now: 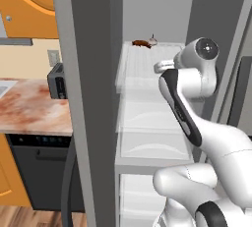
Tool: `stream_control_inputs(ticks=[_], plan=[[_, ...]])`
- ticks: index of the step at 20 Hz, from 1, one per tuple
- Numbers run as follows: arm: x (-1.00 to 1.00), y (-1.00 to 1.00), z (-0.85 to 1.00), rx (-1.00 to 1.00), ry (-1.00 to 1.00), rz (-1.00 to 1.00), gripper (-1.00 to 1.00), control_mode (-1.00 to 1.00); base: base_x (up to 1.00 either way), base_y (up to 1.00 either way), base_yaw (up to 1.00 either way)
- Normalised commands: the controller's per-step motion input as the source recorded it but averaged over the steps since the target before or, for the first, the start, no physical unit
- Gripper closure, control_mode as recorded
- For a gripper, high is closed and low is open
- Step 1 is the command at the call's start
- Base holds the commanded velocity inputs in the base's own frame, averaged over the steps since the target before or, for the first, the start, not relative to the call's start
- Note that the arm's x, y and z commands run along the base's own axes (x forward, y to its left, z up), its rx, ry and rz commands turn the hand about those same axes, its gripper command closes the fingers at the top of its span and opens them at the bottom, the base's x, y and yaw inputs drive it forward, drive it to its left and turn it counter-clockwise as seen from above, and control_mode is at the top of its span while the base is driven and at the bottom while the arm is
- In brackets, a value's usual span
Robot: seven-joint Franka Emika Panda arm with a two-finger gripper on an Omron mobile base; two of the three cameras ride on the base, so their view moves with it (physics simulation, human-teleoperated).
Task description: Transport the steak and onion to the fridge. Place the steak on the rack containing meat and place the onion on the rack containing the vegetable, ensuring meats and vegetables are on different racks.
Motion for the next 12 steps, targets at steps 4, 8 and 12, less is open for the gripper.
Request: stream_control_inputs(ticks=[4, 8, 12], plan=[[0.46, 0.0, -0.36, 0.0, 0.0, 0.02, 1.0, -1.0, 0.0, 0.0, 0.0], [0.56, 0.0, -0.23, 0.0, 0.07, 0.0, 1.0, -1.0, 0.0, 0.0, 0.0], [0.54, 0.0, -0.25, 0.0, 0.08, 0.0, 1.0, -1.0, 0.0, 0.0, 0.0]])
